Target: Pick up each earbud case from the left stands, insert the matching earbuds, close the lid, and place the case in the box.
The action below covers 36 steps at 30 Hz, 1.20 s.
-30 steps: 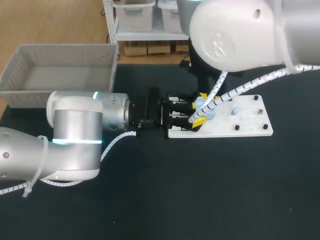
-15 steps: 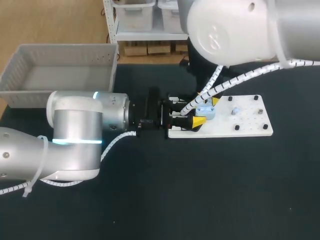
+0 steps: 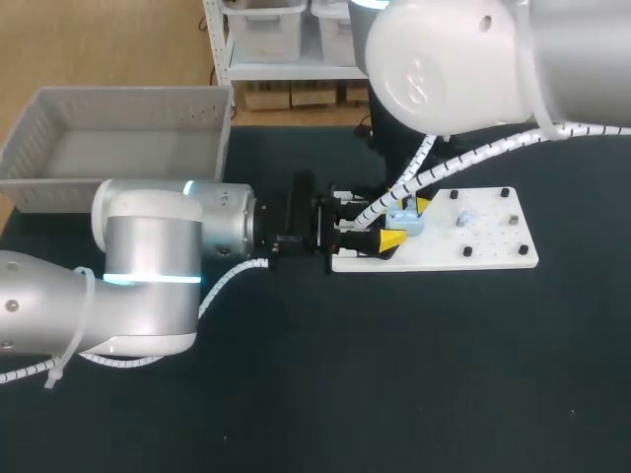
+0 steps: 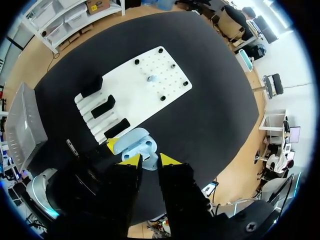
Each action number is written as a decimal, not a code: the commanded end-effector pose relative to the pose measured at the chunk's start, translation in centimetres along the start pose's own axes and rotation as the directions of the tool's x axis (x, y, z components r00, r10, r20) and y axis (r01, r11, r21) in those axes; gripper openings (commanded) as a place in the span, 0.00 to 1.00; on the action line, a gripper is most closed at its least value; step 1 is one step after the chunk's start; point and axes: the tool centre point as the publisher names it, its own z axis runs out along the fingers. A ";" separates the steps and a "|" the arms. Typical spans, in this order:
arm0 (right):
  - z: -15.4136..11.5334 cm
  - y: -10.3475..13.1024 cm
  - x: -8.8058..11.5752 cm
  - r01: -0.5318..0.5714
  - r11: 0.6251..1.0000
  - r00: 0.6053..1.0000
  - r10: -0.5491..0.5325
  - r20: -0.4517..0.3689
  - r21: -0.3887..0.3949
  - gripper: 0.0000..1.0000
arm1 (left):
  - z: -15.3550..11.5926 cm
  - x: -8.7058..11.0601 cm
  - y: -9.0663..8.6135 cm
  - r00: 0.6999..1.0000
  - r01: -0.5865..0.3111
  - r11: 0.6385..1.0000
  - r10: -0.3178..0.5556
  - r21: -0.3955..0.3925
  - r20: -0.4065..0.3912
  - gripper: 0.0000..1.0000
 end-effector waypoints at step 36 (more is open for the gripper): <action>1.6 -0.3 -0.4 -0.032 0.999 0.999 0.032 -0.019 -0.006 1.00 | 0.0 0.1 -0.2 1.000 -0.003 1.000 0.003 -0.007 0.002 0.00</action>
